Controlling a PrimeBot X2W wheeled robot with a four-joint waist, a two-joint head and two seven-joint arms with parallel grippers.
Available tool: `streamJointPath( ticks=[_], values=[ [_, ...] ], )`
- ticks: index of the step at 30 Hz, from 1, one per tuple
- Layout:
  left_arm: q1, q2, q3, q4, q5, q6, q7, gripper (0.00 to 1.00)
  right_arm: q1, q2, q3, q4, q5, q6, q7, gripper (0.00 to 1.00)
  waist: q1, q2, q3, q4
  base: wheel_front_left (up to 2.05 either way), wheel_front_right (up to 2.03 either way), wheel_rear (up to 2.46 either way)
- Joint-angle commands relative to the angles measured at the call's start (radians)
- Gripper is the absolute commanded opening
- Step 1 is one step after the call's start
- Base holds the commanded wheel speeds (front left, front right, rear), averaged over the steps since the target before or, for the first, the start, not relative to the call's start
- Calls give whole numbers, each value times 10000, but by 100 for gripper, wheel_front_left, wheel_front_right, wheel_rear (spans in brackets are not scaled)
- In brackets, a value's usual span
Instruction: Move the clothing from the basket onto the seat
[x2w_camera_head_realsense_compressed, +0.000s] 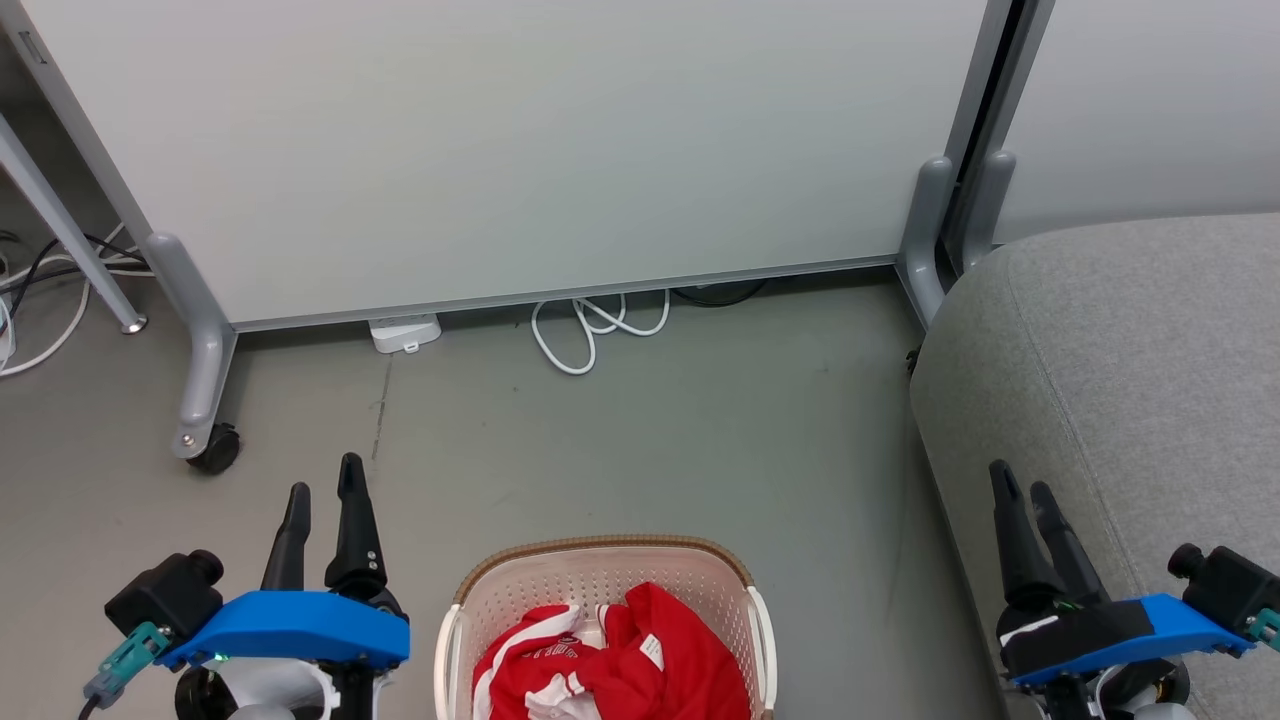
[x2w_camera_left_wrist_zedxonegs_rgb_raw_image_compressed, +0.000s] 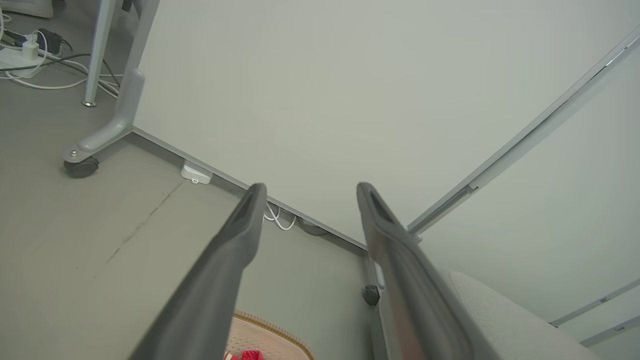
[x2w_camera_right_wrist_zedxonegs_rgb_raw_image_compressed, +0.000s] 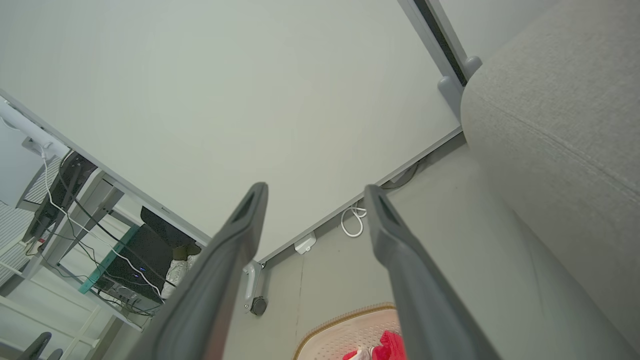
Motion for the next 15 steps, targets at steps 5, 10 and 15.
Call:
streamJointPath(
  ticks=[5,10,15],
  values=[
    [-269,164,-277,-44,825,181,-242,100,6,-70,77,39,-881,18,-231,100,-1,0,-4,9,0,0,0],
    [-289,222,-464,-19,1408,287,-389,100,10,-73,158,77,-1432,18,-376,100,-1,0,-1,12,0,0,0],
    [-287,277,-657,-17,1980,373,-537,100,28,-77,236,91,-2014,19,-527,100,-1,0,1,13,0,0,0]
  ],
)
